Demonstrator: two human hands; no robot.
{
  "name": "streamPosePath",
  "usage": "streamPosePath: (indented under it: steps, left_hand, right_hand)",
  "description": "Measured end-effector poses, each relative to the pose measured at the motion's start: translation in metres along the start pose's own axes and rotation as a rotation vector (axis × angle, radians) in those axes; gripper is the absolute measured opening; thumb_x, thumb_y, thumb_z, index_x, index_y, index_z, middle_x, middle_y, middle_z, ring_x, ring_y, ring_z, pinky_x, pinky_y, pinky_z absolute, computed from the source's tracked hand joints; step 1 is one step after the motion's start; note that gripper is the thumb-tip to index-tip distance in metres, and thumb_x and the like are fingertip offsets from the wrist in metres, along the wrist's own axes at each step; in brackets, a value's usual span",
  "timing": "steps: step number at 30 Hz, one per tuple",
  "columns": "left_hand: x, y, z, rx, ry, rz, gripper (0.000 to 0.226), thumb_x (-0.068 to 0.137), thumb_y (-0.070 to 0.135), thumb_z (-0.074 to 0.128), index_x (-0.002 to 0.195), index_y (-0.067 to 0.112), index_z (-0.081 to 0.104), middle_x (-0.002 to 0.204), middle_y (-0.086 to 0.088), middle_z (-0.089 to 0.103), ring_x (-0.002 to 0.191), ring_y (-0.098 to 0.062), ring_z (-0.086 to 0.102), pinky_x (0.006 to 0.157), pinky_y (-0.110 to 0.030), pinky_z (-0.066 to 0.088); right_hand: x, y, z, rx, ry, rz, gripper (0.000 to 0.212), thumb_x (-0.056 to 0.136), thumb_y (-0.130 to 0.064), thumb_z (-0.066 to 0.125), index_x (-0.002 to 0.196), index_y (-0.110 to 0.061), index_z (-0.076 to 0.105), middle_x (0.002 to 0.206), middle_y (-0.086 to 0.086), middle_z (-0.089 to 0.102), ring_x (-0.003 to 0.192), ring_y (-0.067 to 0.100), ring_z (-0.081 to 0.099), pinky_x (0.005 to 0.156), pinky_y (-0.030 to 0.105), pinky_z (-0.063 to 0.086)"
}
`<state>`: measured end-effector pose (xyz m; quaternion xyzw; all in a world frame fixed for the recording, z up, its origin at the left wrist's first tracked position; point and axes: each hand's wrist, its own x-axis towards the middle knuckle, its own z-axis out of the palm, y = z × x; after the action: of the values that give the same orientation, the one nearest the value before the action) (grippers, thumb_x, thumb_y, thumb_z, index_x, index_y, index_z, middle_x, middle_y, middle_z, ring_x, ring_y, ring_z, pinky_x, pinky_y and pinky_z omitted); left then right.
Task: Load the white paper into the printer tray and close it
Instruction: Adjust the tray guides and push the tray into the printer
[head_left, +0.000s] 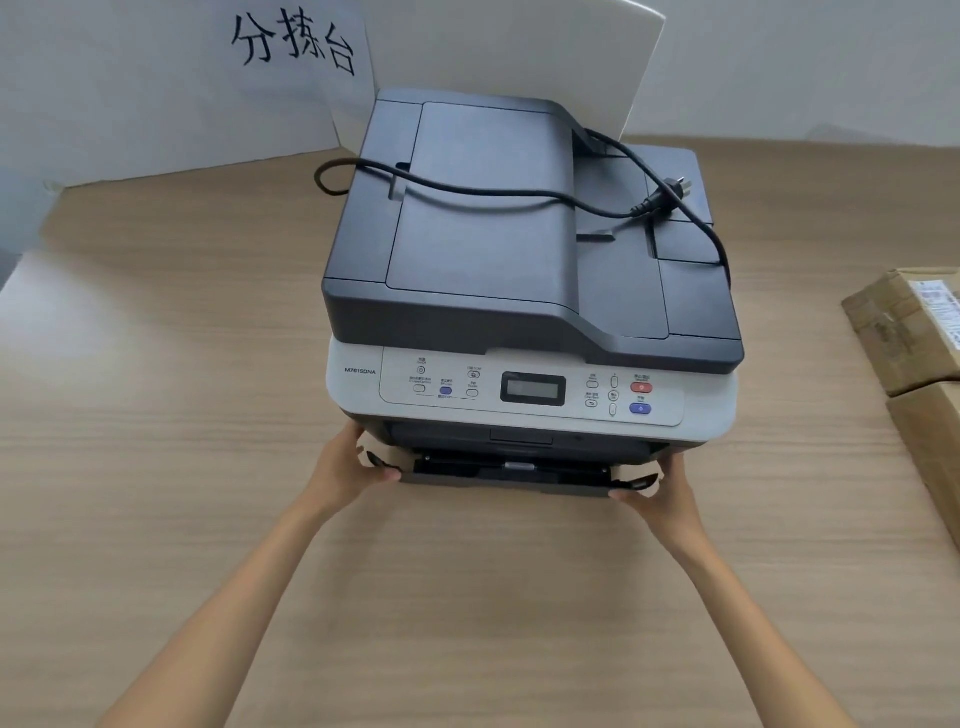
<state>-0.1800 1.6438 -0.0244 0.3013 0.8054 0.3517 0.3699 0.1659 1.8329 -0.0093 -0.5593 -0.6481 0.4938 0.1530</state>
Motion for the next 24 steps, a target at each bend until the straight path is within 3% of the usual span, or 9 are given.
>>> streamPosePath:
  steps: [4, 8, 12, 15, 19, 24]
  left_hand:
    - [0.000, -0.004, 0.001, -0.007, 0.032, 0.019, 0.063, 0.060, 0.002, 0.083, 0.111, 0.021, 0.052, 0.109, 0.006, 0.063, 0.119, -0.023, 0.054, 0.099, -0.032, 0.039]
    - [-0.002, -0.004, 0.002, -0.031, 0.027, 0.034, 0.063, 0.061, 0.000, 0.083, 0.111, 0.022, 0.052, 0.110, 0.007, 0.064, 0.121, -0.021, 0.053, 0.098, -0.029, 0.037]
    - [-0.007, 0.000, 0.003, -0.042, 0.056, 0.046, 0.061, 0.063, -0.002, 0.082, 0.109, 0.026, 0.052, 0.114, 0.008, 0.062, 0.118, -0.011, 0.050, 0.095, -0.026, 0.034]
    - [-0.011, 0.007, 0.009, -0.053, 0.113, 0.048, 0.058, 0.068, -0.002, 0.078, 0.102, 0.036, 0.052, 0.105, 0.020, 0.060, 0.110, -0.004, 0.048, 0.091, -0.024, 0.034]
    - [-0.010, 0.011, 0.018, -0.037, 0.261, 0.039, 0.044, 0.071, 0.000, 0.077, 0.109, 0.006, 0.056, 0.100, 0.004, 0.064, 0.102, -0.011, 0.053, 0.084, -0.027, 0.038]
    - [-0.009, 0.007, 0.021, 0.024, 0.311, 0.042, 0.043, 0.071, 0.004, 0.077, 0.109, 0.005, 0.056, 0.105, -0.007, 0.070, 0.100, -0.020, 0.059, 0.077, -0.030, 0.038]
  right_hand:
    - [0.002, 0.003, 0.001, 0.002, 0.014, 0.016, 0.070, 0.068, -0.001, 0.078, 0.122, -0.019, 0.039, 0.115, -0.007, 0.054, 0.108, 0.012, 0.045, 0.086, 0.028, 0.033]
    - [0.006, 0.006, 0.003, -0.022, 0.045, 0.015, 0.070, 0.064, -0.002, 0.081, 0.119, -0.016, 0.040, 0.114, -0.005, 0.056, 0.105, 0.018, 0.049, 0.084, 0.030, 0.035]
    - [0.006, 0.010, 0.003, -0.028, 0.066, -0.004, 0.074, 0.064, -0.002, 0.081, 0.124, -0.019, 0.040, 0.117, -0.007, 0.057, 0.107, 0.017, 0.051, 0.087, 0.031, 0.036]
    - [0.006, 0.008, 0.008, -0.021, 0.102, -0.023, 0.071, 0.065, -0.002, 0.080, 0.123, -0.019, 0.041, 0.116, -0.006, 0.059, 0.103, 0.018, 0.053, 0.084, 0.030, 0.036]
    - [0.008, 0.004, 0.017, 0.036, 0.204, -0.012, 0.061, 0.067, -0.002, 0.078, 0.116, -0.016, 0.044, 0.106, 0.000, 0.060, 0.098, 0.021, 0.052, 0.079, 0.029, 0.036]
    - [0.011, 0.006, 0.018, 0.020, 0.222, -0.012, 0.060, 0.066, -0.003, 0.079, 0.114, -0.016, 0.045, 0.104, 0.000, 0.059, 0.096, 0.021, 0.052, 0.078, 0.031, 0.036]
